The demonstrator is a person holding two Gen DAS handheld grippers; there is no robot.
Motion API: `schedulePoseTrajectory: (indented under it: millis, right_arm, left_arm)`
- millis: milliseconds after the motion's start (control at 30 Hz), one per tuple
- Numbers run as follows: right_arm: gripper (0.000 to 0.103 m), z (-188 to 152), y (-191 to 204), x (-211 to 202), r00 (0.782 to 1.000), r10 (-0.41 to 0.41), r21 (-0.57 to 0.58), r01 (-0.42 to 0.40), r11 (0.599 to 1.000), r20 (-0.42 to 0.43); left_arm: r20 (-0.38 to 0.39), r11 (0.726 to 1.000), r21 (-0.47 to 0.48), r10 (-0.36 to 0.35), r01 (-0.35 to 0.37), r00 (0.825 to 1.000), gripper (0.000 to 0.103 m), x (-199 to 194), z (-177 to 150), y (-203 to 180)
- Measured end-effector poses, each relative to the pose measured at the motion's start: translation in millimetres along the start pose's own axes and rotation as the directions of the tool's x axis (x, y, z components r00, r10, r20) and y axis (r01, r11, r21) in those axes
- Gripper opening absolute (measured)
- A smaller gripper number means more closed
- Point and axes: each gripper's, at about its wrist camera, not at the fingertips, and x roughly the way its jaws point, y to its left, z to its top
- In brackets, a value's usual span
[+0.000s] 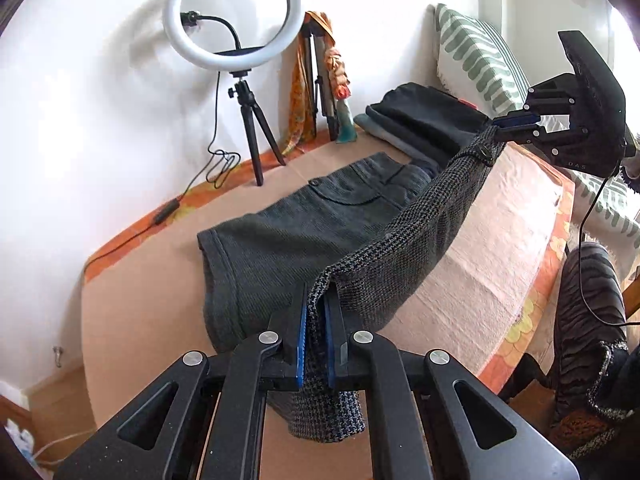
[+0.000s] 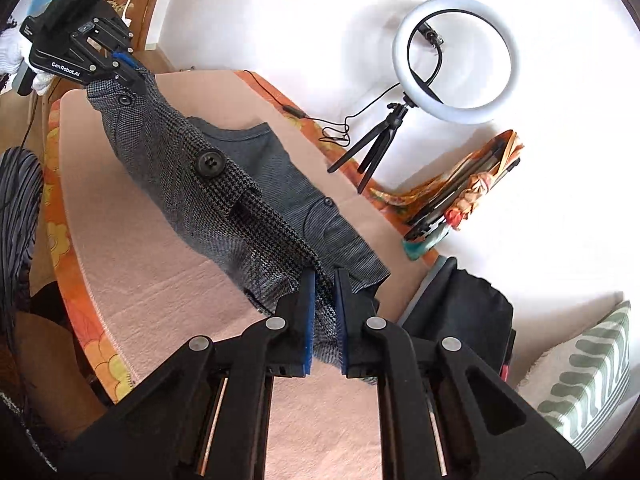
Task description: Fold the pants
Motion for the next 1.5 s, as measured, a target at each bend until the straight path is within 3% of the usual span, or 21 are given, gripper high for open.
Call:
schedulePoseTrajectory:
  millis: [100, 300, 500, 633, 700, 800, 833, 867, 1000, 1133, 1233, 1333, 1500]
  right_arm:
    - [0.009, 20.4, -17.1, 18.4, 1.0, -0.016, 0.001, 0.016, 1.0, -0.009]
    - [0.008, 51.4, -44.4, 72.4, 0.998, -0.037, 0.006, 0.037, 0.999, -0.045]
    - [0.008, 62.1, -61.6, 134.4, 0.993, -0.035, 0.012, 0.037, 0.999, -0.111]
    - [0.008, 47.0, -61.9, 173.8, 0.984, -0.012, 0.002, 0.013, 1.0, -0.175]
    - [0.008, 37.9, -61.4, 188.5, 0.98, 0.006, 0.013, -0.003, 1.0, -0.197]
    - [0.008, 23.7, -58.1, 205.8, 0.974, 0.027, 0.018, -0.024, 1.0, -0.226]
    - [0.008, 19.4, -56.5, 210.6, 0.971, 0.031, 0.018, -0.028, 0.999, -0.235]
    - [0.008, 15.6, -55.3, 215.1, 0.969, 0.036, 0.018, -0.032, 0.999, -0.243]
    - [0.008, 5.5, -52.6, 224.8, 0.965, 0.045, 0.028, -0.039, 0.999, -0.259]
    - [0.008, 1.4, -53.2, 227.8, 0.963, 0.053, 0.047, -0.043, 0.998, -0.263]
    - [0.008, 0.8, -53.7, 227.8, 0.965, 0.053, 0.062, -0.039, 0.997, -0.257]
    - [0.008, 1.9, -50.9, 219.6, 0.968, 0.052, 0.064, -0.038, 0.997, -0.244]
    - [0.008, 5.2, -51.3, 189.3, 0.981, 0.027, 0.059, -0.016, 0.998, -0.19]
  left_arm:
    - [-0.001, 0.999, 0.027, 0.031, -0.031, 1.0, 0.006, 14.4, 23.9, 17.4]
    - [0.001, 0.999, -0.004, 0.053, -0.053, 0.999, 0.004, 45.6, 65.1, 57.9]
    - [-0.03, 0.996, -0.034, 0.081, -0.082, 0.996, 0.004, 81.0, 75.8, 92.5]
    - [-0.04, 0.978, -0.206, -0.043, 0.034, 0.998, 0.007, 97.0, 53.6, 124.7]
    - [-0.073, 0.959, -0.272, -0.105, 0.081, 0.992, 0.014, 111.1, 36.3, 132.1]
    - [-0.095, 0.932, -0.334, -0.181, 0.14, 0.979, 0.034, 133.2, 14.9, 131.8]
    - [-0.119, 0.929, -0.347, -0.181, 0.13, 0.976, 0.052, 143.0, 10.4, 130.8]
    - [-0.141, 0.927, -0.359, -0.171, 0.111, 0.975, 0.059, 152.1, 7.8, 130.5]
    - [-0.197, 0.895, -0.427, -0.229, 0.127, 0.953, 0.059, 184.1, -0.2, 129.0]
    - [-0.23, 0.924, -0.362, -0.216, 0.122, 0.949, 0.051, 195.6, -1.9, 109.4]
    - [-0.228, 0.948, -0.298, -0.187, 0.114, 0.956, 0.018, 193.0, -5.2, 97.4]
    - [-0.17, 0.942, -0.314, -0.178, 0.118, 0.969, 0.011, 180.3, -9.0, 101.3]
    - [-0.058, 0.958, -0.273, -0.1, 0.081, 0.993, 0.009, 138.3, -6.3, 101.4]
